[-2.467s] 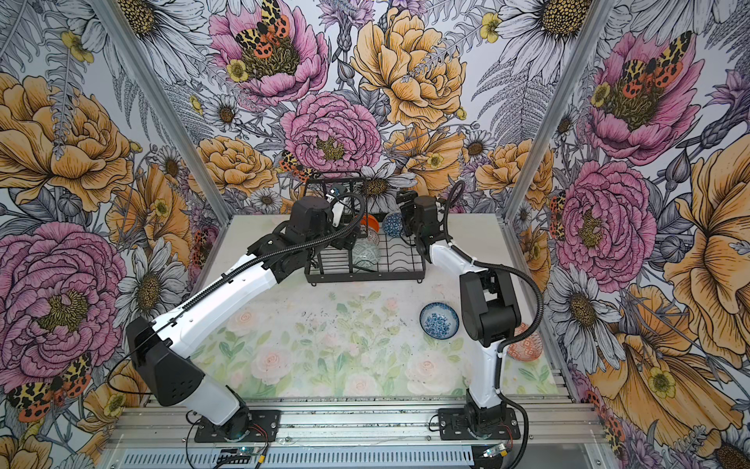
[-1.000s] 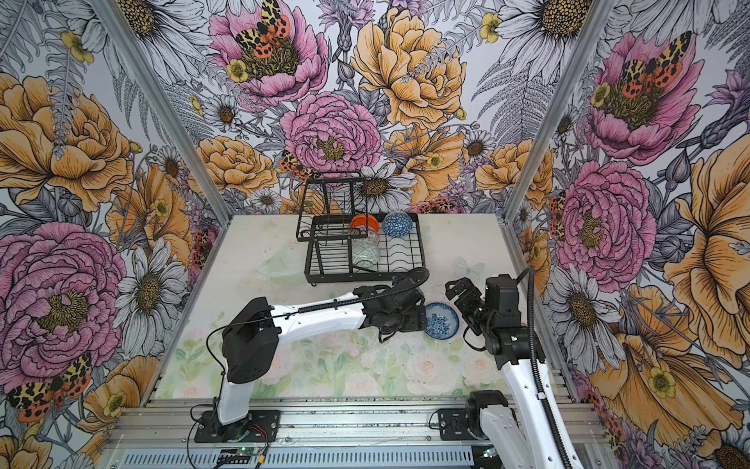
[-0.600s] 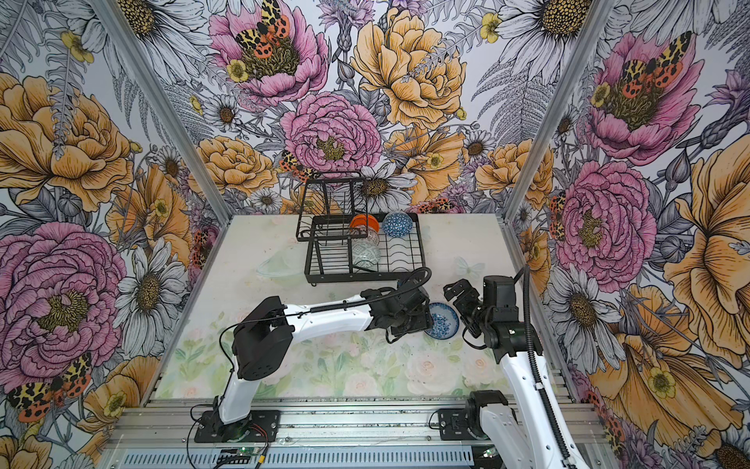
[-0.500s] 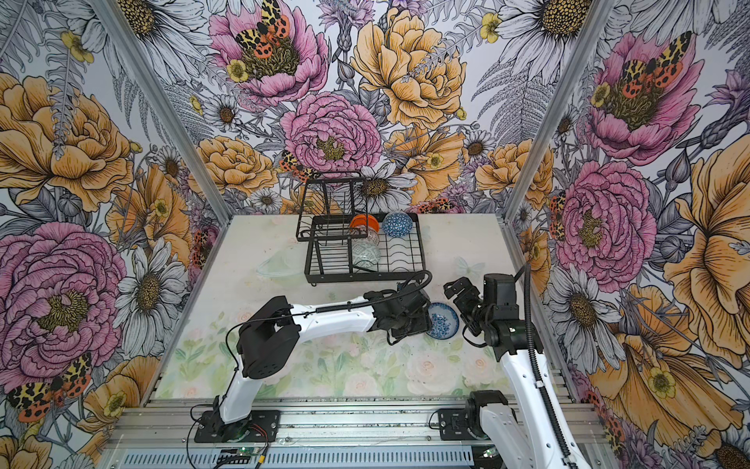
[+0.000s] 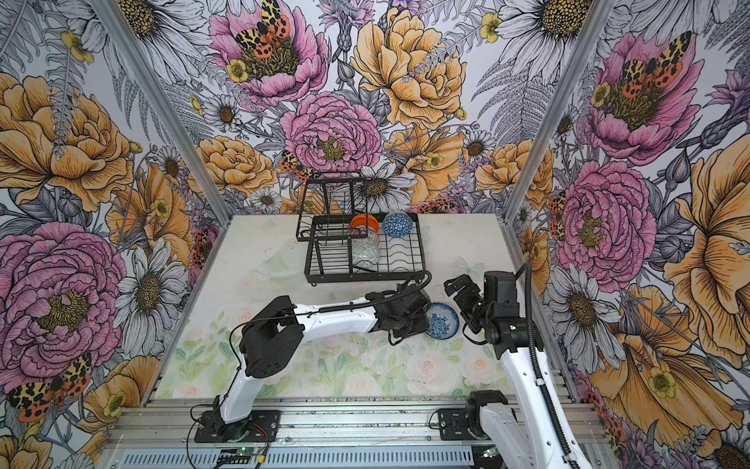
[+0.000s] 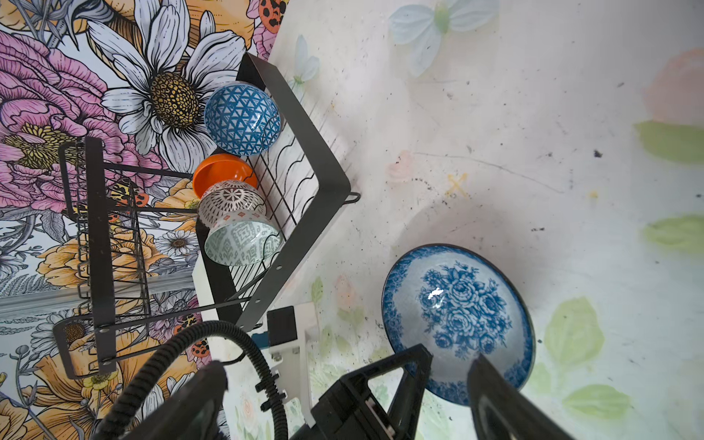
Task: Load the bowls into the dish rack
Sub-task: 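Grasp the blue-floral bowl rim with the left gripper, then lift the blue-floral bowl toward the rack with the left gripper while the right approaches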
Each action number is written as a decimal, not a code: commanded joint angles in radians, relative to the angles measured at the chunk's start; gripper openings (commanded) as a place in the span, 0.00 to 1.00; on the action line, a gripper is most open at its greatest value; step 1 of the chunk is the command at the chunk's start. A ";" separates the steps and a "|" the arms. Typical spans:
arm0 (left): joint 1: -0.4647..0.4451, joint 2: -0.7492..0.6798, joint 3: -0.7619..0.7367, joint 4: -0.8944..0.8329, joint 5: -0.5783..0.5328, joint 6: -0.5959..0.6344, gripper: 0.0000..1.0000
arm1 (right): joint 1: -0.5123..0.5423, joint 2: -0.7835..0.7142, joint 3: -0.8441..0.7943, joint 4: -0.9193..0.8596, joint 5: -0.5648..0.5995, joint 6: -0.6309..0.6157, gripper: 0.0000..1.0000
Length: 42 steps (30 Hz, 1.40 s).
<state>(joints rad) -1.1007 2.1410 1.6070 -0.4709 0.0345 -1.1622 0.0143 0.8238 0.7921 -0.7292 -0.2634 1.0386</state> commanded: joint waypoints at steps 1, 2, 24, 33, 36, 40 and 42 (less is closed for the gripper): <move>0.008 0.028 0.026 0.016 -0.026 -0.003 0.40 | 0.003 0.007 0.031 0.001 0.014 0.009 0.99; 0.008 0.035 0.033 0.015 -0.025 -0.003 0.40 | 0.003 0.009 0.033 0.001 0.015 0.010 0.99; 0.069 -0.054 0.021 0.022 -0.088 0.031 0.00 | -0.031 0.029 0.073 0.004 0.015 0.082 0.99; 0.106 -0.288 0.045 0.024 -0.406 0.149 0.00 | -0.021 0.100 0.262 0.034 -0.039 0.159 0.99; 0.104 -0.370 0.047 0.064 -0.546 0.205 0.00 | -0.008 0.148 0.368 0.037 -0.067 0.191 0.99; 0.118 -0.422 0.044 0.165 -0.684 0.304 0.00 | 0.018 0.219 0.534 0.044 -0.079 0.216 0.99; 0.135 -0.430 0.052 0.231 -0.722 0.363 0.00 | 0.031 0.268 0.632 0.047 -0.087 0.233 0.99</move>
<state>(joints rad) -0.9913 1.7226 1.6360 -0.3828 -0.5327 -0.9150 0.0296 1.0542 1.3224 -0.7116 -0.3225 1.2358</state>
